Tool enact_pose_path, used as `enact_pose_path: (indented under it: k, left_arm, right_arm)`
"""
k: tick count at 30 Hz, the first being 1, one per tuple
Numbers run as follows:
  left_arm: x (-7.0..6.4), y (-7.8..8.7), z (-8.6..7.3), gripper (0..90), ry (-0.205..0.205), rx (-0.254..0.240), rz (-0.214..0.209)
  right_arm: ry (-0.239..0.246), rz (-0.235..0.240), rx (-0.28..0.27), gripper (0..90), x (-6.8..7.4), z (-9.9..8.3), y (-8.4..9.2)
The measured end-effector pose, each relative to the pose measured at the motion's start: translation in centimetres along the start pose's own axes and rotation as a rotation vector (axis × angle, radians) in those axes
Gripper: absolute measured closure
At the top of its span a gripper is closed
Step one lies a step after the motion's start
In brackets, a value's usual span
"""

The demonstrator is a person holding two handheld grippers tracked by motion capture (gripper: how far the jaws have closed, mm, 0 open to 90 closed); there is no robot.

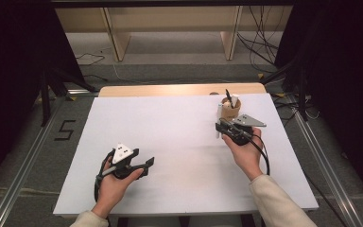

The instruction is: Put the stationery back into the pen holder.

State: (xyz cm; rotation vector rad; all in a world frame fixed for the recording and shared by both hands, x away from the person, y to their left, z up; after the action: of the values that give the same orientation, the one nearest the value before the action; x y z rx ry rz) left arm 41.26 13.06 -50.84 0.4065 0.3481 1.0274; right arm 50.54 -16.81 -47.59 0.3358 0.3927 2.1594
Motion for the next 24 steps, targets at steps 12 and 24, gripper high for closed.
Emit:
enact_pose_path:
  k: [12, 24]
  left_arm:
    - [0.1, -0.2, -0.1, 27.6, -0.003, 0.005, 0.003]
    - [0.1, -0.3, -0.1, 27.6, 0.000, 0.010, 0.002]
  right_arm:
    - [-0.014, -0.063, -0.008, 79.0, -2.2, 0.3, 0.3]
    - [-0.025, -0.108, -0.021, 79.0, -3.9, 0.7, 0.4]
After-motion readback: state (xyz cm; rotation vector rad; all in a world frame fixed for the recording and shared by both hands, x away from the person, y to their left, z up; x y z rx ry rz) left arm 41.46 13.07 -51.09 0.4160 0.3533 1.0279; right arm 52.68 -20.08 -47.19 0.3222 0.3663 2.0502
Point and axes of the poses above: each handheld gripper's, and its own axes: y roughly backward along the jaws, z roughly out of its top, x roughly to its left, the point moved 8 cm from there along -y, roughly forward along the jaws, and after that the axes turned 3 degrees about z, right-handed, at the moved point
